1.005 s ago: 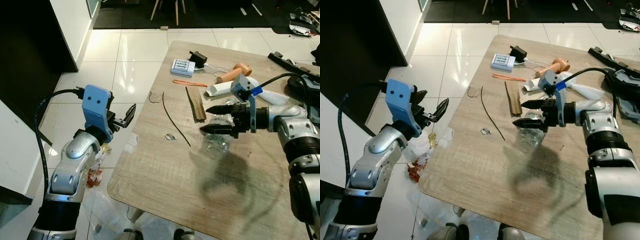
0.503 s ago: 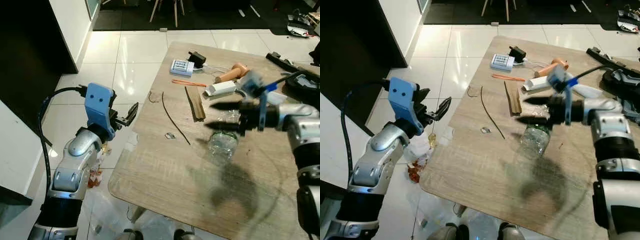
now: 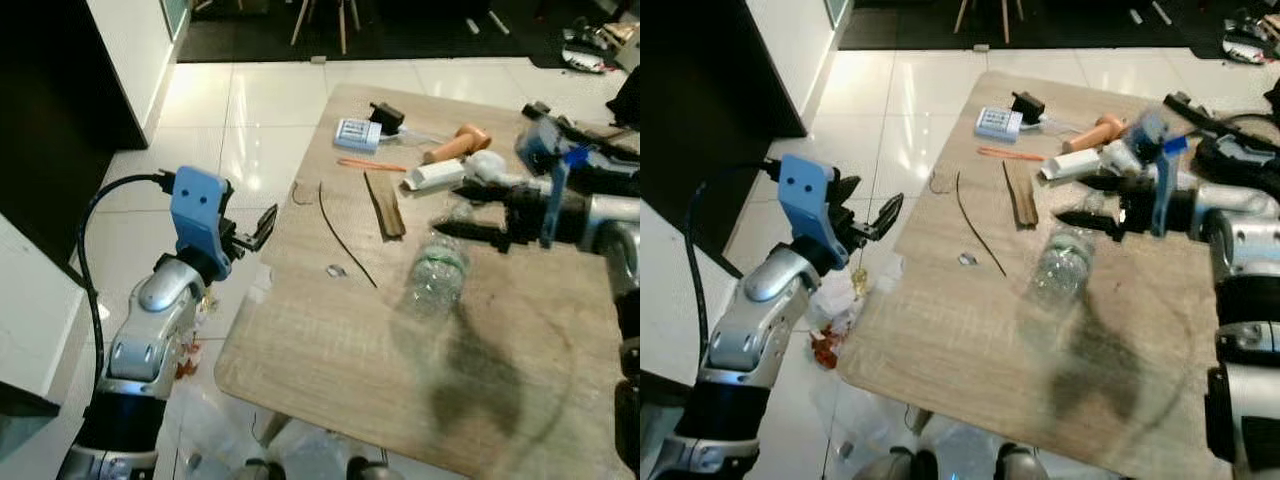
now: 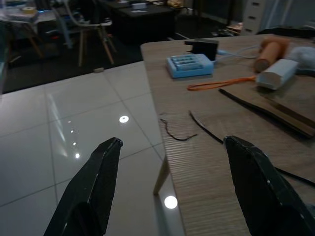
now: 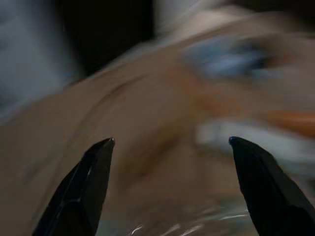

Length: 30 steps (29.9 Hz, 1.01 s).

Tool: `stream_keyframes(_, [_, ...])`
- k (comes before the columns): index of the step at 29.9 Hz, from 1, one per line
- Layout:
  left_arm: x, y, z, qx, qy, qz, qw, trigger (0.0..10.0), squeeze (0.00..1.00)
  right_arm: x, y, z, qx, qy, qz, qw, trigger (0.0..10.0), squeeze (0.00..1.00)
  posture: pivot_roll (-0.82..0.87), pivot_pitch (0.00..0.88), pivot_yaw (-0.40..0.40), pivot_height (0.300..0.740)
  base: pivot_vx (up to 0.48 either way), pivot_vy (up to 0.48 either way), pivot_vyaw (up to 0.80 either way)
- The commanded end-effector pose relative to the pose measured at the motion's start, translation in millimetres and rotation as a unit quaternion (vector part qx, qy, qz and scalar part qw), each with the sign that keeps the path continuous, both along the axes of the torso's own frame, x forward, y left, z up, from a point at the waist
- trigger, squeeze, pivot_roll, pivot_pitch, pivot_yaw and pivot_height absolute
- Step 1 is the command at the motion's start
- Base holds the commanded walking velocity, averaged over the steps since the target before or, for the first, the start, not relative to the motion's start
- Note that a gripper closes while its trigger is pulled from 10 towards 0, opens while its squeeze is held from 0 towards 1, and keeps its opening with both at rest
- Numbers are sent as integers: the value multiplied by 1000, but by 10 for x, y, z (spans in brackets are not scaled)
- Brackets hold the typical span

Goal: Picking trash to rubbish bin

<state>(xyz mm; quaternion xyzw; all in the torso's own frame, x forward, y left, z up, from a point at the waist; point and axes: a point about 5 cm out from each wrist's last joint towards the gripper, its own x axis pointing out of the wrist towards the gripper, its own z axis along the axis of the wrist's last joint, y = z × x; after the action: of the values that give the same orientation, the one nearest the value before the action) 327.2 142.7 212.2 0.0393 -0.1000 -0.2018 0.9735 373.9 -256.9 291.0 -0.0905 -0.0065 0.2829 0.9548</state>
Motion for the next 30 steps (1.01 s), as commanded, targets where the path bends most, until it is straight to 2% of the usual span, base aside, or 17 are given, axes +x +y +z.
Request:
stream_keyframes(1, [-8, -15, -58, -4, 9, -4, 1000, 10000, 27, 49, -125, 10, 38, -7, -95, 995, 10000, 16, -30, 184, 49, 740, 0, 0, 0])
stream_keyframes(2, [-7, -28, -61, -3, 9, -6, 1000, 10000, 27, 92, -142, 35, 72, -18, -143, 987, 10000, 16, -30, 184, 49, 740, 0, 0, 0])
stream_keyframes(3, [-4, -37, -61, -3, 9, -8, 1000, 10000, 27, 105, -146, 40, 95, -18, -160, 982, 10000, 20, -26, 184, 50, 740, 0, 0, 0])
stream_keyframes(5, [-1, -43, -56, -2, 8, -9, 1000, 10000, 27, 113, -138, 39, 117, -21, -168, 979, 10000, 0, -25, 184, 50, 740, 0, 0, 0])
stream_keyframes(6, [7, -42, -49, -1, 7, -9, 1000, 10000, 27, 131, -99, -4, 154, -8, -169, 973, 10000, 0, -23, 182, 53, 740, 0, 0, 0])
stream_keyframes(7, [7, -42, -49, -1, 7, -9, 1000, 10000, 27, 131, -99, -4, 154, -8, -169, 973, 10000, 0, -23, 182, 53, 740, 0, 0, 0])
stream_keyframes(8, [13, -38, -44, 0, 6, -9, 1000, 10000, 27, 147, -58, -59, 177, 7, -168, 970, 10000, 0, -23, 182, 53, 740, 0, 0, 0])
stream_keyframes(9, [13, -38, -44, 0, 6, -9, 1000, 10000, 27, 147, -58, -59, 177, 7, -168, 970, 10000, 0, -23, 182, 53, 740, 0, 0, 0])
stream_keyframes(10, [20, -35, -40, 2, 6, -9, 1000, 10000, 27, 158, 34, -148, 181, 25, -146, 972, 10000, 0, -22, 183, 57, 740, 0, 0, 0])
stream_keyframes(12, [29, -27, -31, 3, 5, -9, 1000, 10000, 27, 149, 202, -329, 152, 59, -86, 983, 10000, 0, -20, 183, 57, 740, 0, 0, 0])
stream_keyframes(18, [31, -23, -27, 3, 4, -9, 1000, 10000, 27, 147, 293, -439, 147, 97, -66, 982, 10000, 0, -17, 183, 52, 740, 0, 0, 0])
stream_keyframes(20, [23, -11, -29, 4, 4, -9, 1000, 10000, 31, 181, 318, -447, 184, 113, -114, 970, 10000, 0, -19, 186, 47, 740, 0, 0, 0])
stream_keyframes(21, [18, -5, -33, 4, 5, -9, 1000, 10000, 27, 207, 300, -423, 220, 106, -156, 957, 10000, 0, -19, 187, 48, 740, 0, 0, 0])
stream_keyframes(22, [18, -5, -33, 4, 5, -9, 1000, 10000, 27, 207, 300, -423, 220, 106, -156, 957, 10000, 0, -19, 187, 48, 740, 0, 0, 0])
stream_keyframes(24, [16, -3, -36, 5, 5, -11, 1000, 10000, 31, 225, 278, -382, 267, 88, -211, 936, 10000, 0, -19, 187, 48, 740, 0, 0, 0])
stream_keyframes(28, [12, -10, -33, 5, 5, -13, 1000, 10000, 31, 203, 311, -379, 287, 84, -218, 929, 10000, 12, -12, 184, 49, 740, 0, 0, 0])
stream_keyframes(30, [14, -15, -28, 6, 4, -16, 1000, 10000, 31, 137, 361, -499, 289, 95, -236, 923, 10000, 16, -11, 180, 50, 740, 0, 0, 0])
